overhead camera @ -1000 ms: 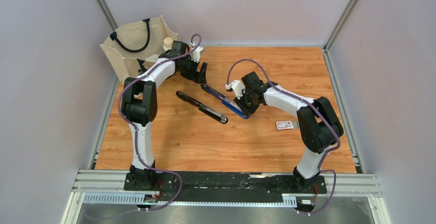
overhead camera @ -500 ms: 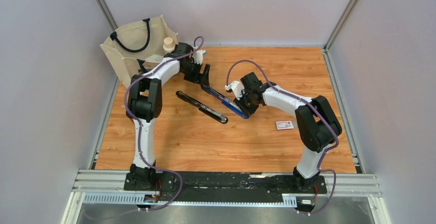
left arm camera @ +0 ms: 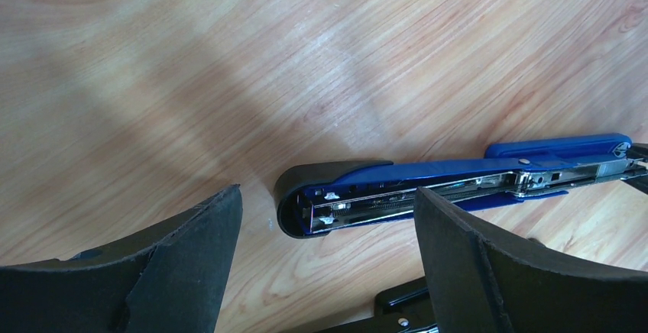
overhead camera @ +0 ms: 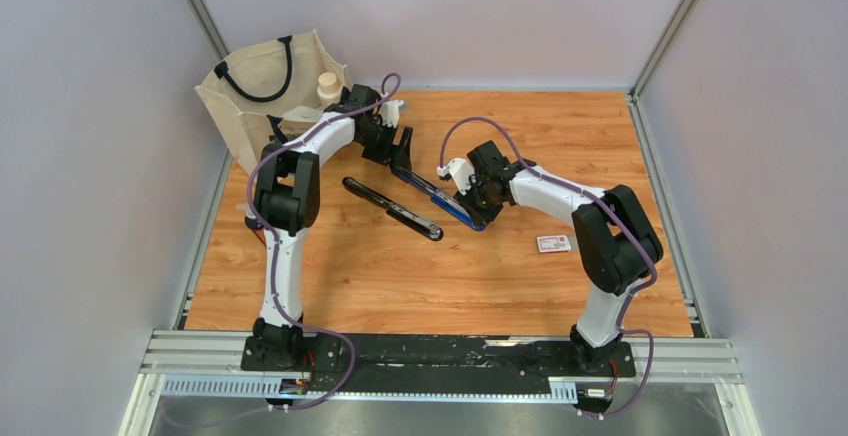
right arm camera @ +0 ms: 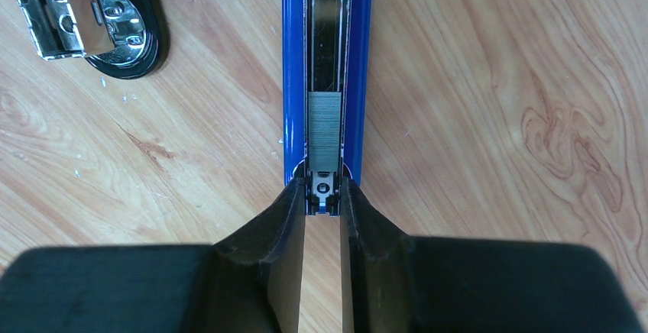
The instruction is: Load the staples into the stapler
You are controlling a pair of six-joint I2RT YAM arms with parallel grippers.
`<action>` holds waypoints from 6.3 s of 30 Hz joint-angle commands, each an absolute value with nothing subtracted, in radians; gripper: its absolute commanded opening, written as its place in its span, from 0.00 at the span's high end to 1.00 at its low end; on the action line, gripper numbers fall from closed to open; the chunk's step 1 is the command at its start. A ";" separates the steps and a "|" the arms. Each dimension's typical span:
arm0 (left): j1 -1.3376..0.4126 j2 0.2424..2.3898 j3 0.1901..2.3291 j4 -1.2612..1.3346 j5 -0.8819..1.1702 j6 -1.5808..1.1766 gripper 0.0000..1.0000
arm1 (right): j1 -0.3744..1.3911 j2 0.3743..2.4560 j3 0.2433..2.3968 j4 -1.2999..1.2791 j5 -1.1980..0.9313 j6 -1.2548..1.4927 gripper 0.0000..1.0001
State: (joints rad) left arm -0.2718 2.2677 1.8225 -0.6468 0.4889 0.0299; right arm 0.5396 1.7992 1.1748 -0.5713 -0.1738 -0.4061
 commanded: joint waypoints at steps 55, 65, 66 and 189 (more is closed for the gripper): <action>-0.397 2.030 1.790 -0.638 0.681 -0.160 0.29 | 0.540 1.884 1.207 -0.589 -0.137 -0.416 0.88; -0.445 1.977 1.776 -0.632 0.693 -0.176 0.29 | 0.540 1.858 1.169 -0.519 -0.140 -0.413 0.88; -0.448 1.973 1.773 -0.630 0.693 -0.178 0.29 | 0.538 1.849 1.160 -0.505 -0.141 -0.413 0.88; 0.077 1.660 1.241 -0.618 0.723 0.084 0.14 | 0.749 1.789 1.278 -0.422 -0.295 -0.425 0.53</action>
State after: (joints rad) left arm 0.0692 1.6440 1.2354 -0.6453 0.7189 0.0555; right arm 0.7227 1.7691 1.2247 -0.4694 -0.3176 -0.4480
